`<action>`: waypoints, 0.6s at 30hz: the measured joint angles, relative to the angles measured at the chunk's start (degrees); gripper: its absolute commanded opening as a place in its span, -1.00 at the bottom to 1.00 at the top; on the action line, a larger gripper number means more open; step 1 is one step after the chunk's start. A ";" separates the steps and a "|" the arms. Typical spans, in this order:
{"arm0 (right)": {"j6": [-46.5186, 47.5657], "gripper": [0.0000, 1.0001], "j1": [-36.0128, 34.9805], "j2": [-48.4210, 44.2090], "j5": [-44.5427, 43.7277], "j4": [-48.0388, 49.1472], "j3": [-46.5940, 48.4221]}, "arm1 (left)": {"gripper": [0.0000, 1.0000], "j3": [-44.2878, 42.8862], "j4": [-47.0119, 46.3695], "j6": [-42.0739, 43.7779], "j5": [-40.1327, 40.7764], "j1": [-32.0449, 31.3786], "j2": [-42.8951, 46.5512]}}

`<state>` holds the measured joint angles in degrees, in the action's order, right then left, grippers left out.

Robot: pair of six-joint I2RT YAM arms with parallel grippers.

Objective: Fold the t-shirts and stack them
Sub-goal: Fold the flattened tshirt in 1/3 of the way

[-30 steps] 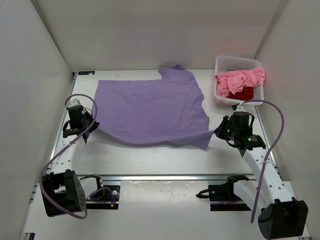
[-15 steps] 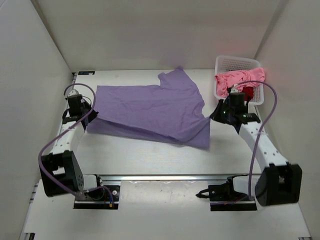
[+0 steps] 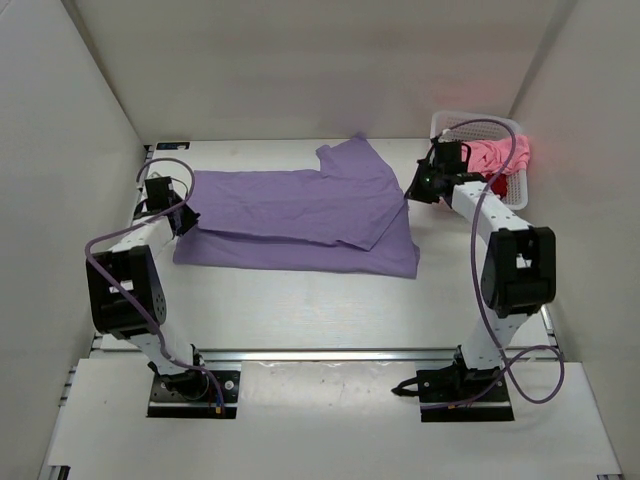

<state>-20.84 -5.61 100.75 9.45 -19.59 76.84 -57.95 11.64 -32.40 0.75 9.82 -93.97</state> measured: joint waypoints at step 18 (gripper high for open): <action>1.73 -0.37 -1.51 10.60 -2.40 1.44 9.01 | -0.01 4.50 -0.11 -0.26 -1.42 7.06 0.83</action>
<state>-19.11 -7.11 111.35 7.05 -18.15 85.84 -53.45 11.53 -32.67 -0.67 16.88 -93.14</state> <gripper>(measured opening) 0.297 0.533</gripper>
